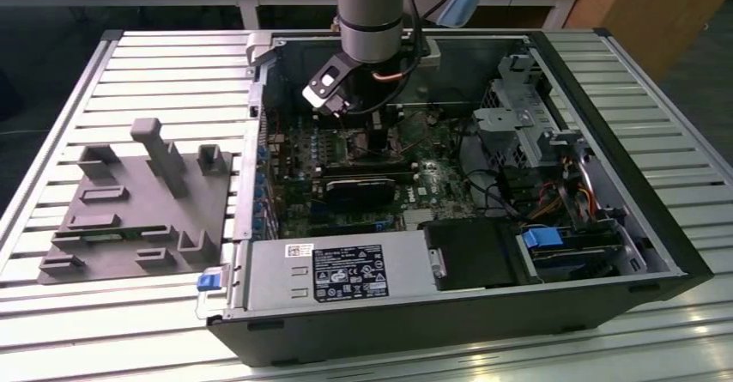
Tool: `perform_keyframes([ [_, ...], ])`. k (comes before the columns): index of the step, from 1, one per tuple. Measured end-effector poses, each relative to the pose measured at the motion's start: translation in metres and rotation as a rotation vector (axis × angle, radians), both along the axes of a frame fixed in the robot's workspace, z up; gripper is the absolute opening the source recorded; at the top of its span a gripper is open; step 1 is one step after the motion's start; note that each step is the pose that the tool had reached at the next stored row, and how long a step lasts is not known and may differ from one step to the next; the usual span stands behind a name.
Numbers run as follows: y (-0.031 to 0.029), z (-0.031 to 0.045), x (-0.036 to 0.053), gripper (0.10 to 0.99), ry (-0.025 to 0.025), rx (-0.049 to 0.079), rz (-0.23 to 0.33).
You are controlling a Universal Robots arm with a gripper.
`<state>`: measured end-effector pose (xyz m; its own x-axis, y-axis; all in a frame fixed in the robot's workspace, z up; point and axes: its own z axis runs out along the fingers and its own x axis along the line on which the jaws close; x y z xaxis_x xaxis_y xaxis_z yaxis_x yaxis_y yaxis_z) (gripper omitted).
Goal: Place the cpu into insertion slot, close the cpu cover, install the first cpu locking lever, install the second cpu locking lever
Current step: 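Place the cpu into insertion slot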
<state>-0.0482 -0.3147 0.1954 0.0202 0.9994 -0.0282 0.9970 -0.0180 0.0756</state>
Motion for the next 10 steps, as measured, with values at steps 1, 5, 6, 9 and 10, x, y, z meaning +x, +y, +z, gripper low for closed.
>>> perform_keyframes([
  [1,0.0001,-0.0001,0.0001,0.541,-0.0001,0.0,0.0],
  [5,0.0,-0.0002,0.0006,0.541,-0.0002,0.0,0.0],
  [6,0.0,-0.0002,0.0007,0.541,-0.0002,0.0,0.0],
  [9,0.0,-0.0002,0.0007,0.541,-0.0002,0.0,0.0],
  [10,0.0,-0.0002,0.0007,0.541,-0.0002,0.0,0.0],
])
